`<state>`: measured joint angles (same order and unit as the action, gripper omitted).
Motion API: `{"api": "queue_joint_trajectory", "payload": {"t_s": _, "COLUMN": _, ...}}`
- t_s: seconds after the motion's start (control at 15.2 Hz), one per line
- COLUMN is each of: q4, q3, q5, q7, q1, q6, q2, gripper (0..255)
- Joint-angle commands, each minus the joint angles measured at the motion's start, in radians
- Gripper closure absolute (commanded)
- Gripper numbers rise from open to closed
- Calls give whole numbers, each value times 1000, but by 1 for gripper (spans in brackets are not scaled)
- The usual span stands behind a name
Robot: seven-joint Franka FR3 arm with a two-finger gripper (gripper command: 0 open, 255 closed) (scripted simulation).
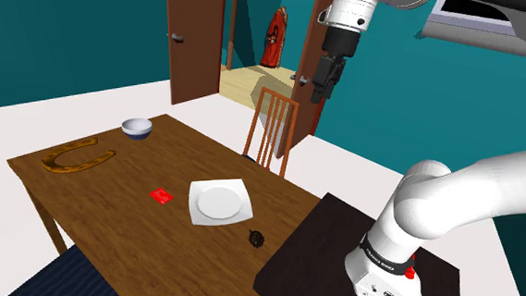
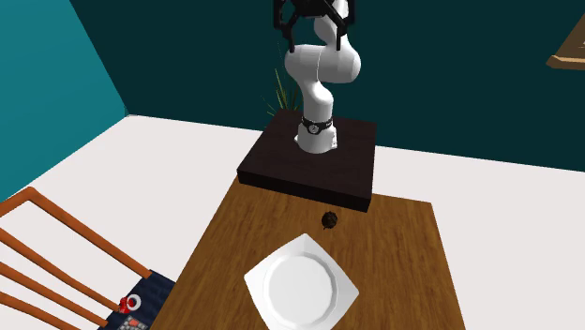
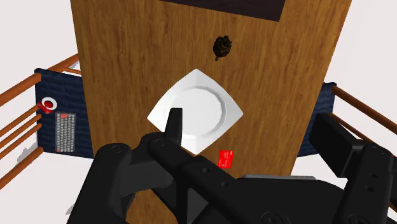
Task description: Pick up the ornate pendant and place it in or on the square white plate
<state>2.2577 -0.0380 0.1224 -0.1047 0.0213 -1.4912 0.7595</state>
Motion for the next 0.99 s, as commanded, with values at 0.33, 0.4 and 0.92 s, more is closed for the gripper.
{"api": "queue_joint_trajectory", "payload": {"t_s": 0.33, "q4": 132, "q3": -43, "q5": 16, "q7": 29, "q1": -5, "q6": -135, "q2": -36, "gripper": 0}}
{"api": "queue_joint_trajectory", "payload": {"t_s": 0.4, "q4": 155, "q3": -52, "q5": 19, "q7": 34, "q1": -6, "q6": -163, "q2": -47, "gripper": 0}}
{"api": "queue_joint_trajectory", "payload": {"t_s": 0.92, "q4": 307, "q3": -123, "q5": 46, "q7": 82, "q1": -18, "q6": -401, "q2": -186, "gripper": 0}}
